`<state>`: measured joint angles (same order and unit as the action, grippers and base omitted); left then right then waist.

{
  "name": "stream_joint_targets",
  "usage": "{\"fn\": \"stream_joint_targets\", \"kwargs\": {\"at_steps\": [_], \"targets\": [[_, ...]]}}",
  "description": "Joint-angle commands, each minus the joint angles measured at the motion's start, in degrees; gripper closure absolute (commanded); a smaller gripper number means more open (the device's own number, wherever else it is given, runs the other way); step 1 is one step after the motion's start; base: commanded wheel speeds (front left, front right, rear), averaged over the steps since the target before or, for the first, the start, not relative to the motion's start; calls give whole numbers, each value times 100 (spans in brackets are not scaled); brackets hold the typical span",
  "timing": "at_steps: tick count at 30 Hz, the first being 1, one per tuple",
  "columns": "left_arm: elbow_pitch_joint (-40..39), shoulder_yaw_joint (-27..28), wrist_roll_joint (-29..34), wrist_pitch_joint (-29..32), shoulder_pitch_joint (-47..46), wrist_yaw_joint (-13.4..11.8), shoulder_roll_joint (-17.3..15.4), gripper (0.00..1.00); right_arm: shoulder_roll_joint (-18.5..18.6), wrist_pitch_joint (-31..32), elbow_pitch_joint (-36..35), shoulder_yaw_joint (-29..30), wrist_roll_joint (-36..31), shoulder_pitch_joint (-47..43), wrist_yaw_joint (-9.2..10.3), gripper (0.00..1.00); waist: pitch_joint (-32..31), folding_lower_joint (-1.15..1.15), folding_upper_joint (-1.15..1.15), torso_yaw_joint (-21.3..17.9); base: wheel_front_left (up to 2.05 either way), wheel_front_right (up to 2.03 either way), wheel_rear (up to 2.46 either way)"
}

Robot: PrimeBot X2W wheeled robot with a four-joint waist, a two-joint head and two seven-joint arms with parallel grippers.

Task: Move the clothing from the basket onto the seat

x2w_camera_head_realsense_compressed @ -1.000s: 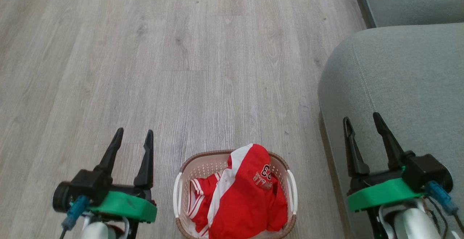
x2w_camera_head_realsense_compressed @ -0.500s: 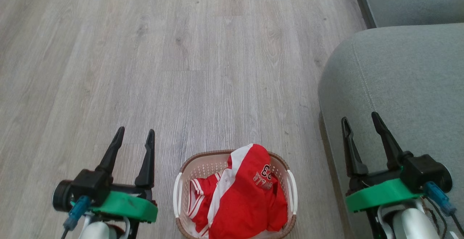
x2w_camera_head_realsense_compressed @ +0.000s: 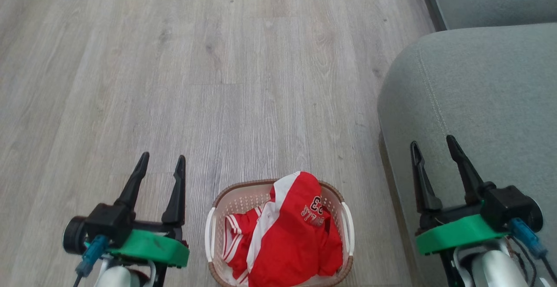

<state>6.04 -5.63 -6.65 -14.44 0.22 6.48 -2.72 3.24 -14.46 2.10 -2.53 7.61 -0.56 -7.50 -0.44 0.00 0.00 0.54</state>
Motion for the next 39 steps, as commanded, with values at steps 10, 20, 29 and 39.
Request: {"fn": "stream_joint_targets", "kwargs": {"at_steps": [10,20,29,39], "targets": [[-205,152,-25,-56,-358,-35,-30,0,-25,-54,-166,-74,18,232,1,0,178,0,0,-129,0,0,0],[-244,137,-55,-56,-604,2,-32,0,-28,-54,-274,-35,-3,410,1,0,741,0,0,-244,0,0,0],[-217,99,-102,-56,-941,47,-58,0,-30,-54,-412,59,-32,652,1,0,1352,0,0,-357,0,0,0],[79,-24,-222,-56,-1472,84,-142,0,-34,-54,-578,158,-7,1021,1,0,2040,0,0,-543,0,0,0]]}}
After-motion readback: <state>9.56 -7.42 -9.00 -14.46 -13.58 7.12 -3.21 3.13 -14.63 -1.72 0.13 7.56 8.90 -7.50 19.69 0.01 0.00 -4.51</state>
